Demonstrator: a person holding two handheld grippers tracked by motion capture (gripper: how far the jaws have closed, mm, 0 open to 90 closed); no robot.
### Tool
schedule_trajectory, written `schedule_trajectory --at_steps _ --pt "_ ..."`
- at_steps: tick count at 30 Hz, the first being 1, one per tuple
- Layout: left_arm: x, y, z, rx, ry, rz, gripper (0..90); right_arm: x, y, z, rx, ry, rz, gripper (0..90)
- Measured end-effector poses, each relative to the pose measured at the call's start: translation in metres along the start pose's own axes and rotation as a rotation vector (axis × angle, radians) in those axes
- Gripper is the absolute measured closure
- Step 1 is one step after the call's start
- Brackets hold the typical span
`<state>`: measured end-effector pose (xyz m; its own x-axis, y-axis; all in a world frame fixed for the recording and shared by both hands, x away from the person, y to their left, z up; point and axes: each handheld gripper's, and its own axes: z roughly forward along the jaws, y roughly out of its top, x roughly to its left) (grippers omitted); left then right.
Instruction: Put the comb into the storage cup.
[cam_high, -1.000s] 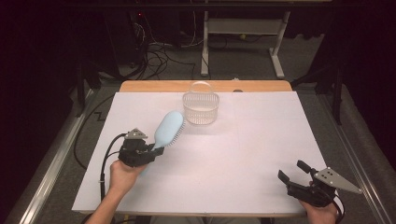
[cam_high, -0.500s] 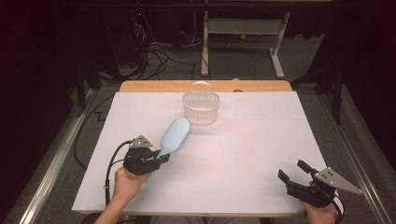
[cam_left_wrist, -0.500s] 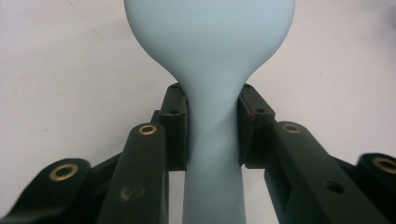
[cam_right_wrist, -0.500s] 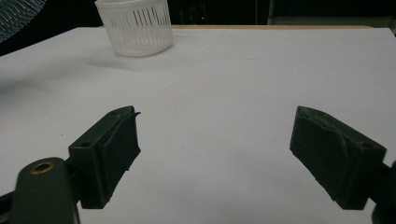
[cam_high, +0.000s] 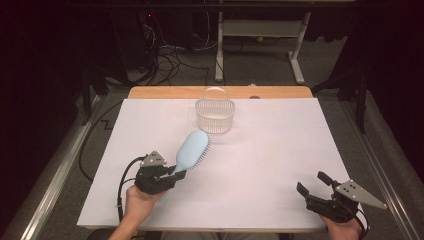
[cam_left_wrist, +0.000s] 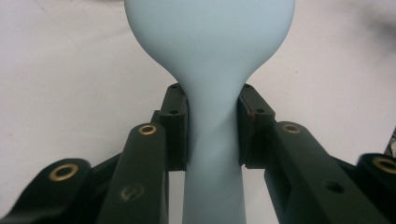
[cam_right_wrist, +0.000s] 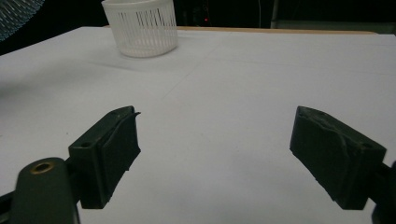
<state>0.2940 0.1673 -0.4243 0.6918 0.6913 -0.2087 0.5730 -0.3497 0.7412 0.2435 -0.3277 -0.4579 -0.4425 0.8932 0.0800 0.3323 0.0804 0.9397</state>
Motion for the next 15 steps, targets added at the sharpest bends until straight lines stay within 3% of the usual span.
schedule_trajectory --at_steps 8,15 --pt "-0.009 0.000 0.006 0.009 -0.021 0.025 67.4 0.001 0.001 -0.001 -0.019 0.000 -0.008 15.9" --pt "-0.017 0.000 0.007 -0.004 -0.039 0.040 67.4 0.005 0.003 -0.003 -0.054 0.034 -0.012 15.8"
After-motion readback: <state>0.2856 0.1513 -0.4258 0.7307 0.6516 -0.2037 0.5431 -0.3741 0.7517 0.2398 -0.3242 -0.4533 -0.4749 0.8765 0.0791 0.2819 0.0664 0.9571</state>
